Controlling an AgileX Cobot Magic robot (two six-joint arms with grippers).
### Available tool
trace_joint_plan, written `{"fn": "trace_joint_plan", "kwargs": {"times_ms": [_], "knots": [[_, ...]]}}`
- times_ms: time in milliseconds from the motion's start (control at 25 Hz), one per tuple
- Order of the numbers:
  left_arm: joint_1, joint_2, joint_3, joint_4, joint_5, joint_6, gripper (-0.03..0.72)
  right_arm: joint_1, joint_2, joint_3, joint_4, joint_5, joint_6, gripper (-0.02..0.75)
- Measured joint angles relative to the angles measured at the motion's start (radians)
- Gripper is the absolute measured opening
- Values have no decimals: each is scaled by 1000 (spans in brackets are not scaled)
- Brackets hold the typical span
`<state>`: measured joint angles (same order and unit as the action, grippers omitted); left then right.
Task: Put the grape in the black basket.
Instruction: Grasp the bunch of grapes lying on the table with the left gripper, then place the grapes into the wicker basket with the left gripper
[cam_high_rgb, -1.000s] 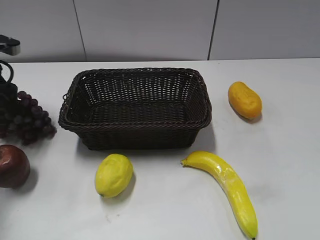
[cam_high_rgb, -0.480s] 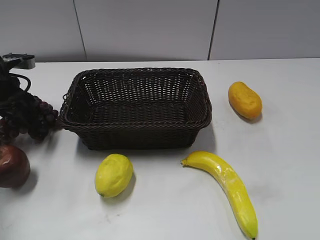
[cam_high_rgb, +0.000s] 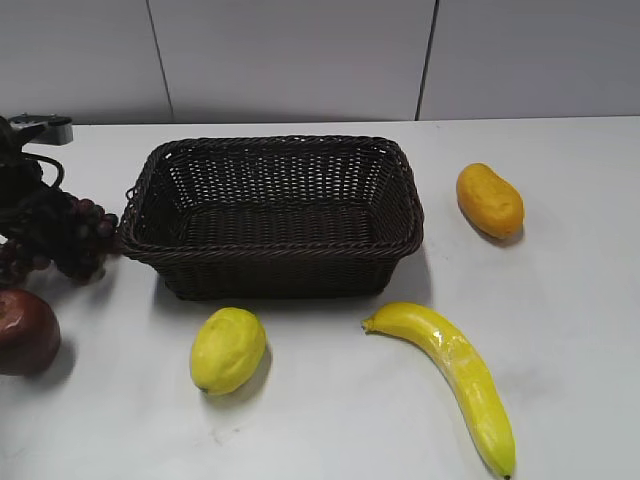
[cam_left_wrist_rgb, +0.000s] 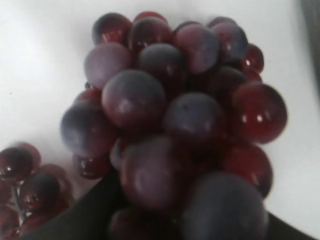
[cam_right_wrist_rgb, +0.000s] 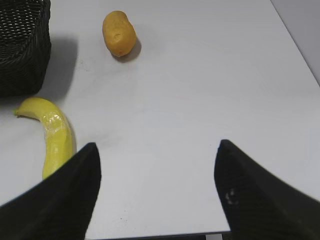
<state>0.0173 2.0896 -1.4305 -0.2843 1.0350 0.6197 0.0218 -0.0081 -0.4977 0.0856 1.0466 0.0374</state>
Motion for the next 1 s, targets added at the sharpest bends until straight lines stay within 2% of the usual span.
{"fn": "trace_joint_plan", "kwargs": {"times_ms": [280,360,680,800,1000], "knots": [[0,-9,-14,-6,15,-49,389,0,0,0,0,0,0,538],[0,-30,-32,-9,36,-59,358,0,0,0,0,0,0,538],[-1,-246,-133,-28,128,-103,354,0,0,0,0,0,0,538],[-1,-334,-181,-82,145,-105,353,0,0,0,0,0,0,538],[-19,-432,-267,-259,159,-105,347,0,0,0,0,0,0,538]]}}
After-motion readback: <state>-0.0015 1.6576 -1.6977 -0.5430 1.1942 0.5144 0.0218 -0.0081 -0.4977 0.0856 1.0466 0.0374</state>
